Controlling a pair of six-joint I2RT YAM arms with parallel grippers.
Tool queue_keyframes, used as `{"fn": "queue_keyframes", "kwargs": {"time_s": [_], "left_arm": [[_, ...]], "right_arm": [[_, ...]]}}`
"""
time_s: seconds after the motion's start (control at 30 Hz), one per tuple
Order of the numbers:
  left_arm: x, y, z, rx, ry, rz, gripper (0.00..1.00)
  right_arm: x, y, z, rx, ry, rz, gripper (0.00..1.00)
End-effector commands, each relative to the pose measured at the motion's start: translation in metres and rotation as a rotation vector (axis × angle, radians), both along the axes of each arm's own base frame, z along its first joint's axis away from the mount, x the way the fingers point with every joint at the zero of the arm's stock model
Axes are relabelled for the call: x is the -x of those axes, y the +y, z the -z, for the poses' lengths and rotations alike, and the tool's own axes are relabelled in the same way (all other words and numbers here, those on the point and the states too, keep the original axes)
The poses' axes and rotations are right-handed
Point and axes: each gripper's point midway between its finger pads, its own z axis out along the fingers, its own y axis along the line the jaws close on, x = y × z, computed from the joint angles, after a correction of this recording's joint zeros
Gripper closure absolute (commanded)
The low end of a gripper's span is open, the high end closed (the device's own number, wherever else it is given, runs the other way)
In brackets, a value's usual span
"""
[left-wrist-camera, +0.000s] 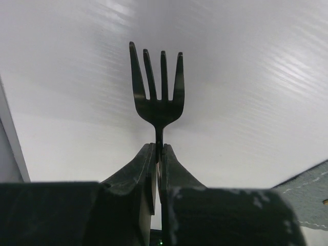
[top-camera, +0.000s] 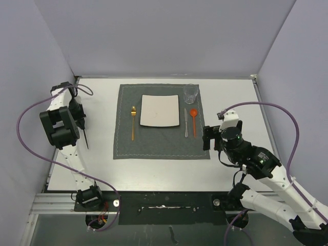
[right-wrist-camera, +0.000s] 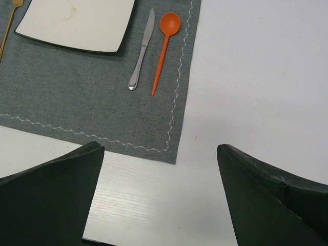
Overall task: Set the dinner table for one person
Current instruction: Pick up the fork at the center of the board, then place the fork on the napkin.
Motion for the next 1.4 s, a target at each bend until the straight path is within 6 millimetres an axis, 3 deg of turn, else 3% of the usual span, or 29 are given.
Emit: {"fn": "queue_keyframes", "kwargs": {"time_s": [0.0, 0.23, 0.53, 0.8, 1.37], "left_arm": [[-0.025, 0.000, -0.086, -0.045, -0.210, -0.004, 1.00], [-0.030, -0.013, -0.102, -0.060, -0.228, 0.033, 1.00], [-0.041, -0.063, -0.096, -0.109, -0.169, 0.177, 1.00], [-0.048, -0.113, -0.078, -0.071, -0.133, 0.248, 1.00], [-0.070, -0.171, -0.042, -0.016, -0.106, 0.302, 1.00]], "right_arm": [[-0.002, -0.001, -0.027, -0.059, -0.057, 0.024, 0.02], [0.000, -0.002, -0.027, -0.066, -0.054, 0.028, 0.02], [0.000, -0.001, -0.029, -0.072, -0.050, 0.027, 0.02], [0.000, 0.001, -0.030, -0.077, -0.043, 0.024, 0.02], [0.003, -0.005, -0.031, -0.057, -0.036, 0.034, 0.02]]}}
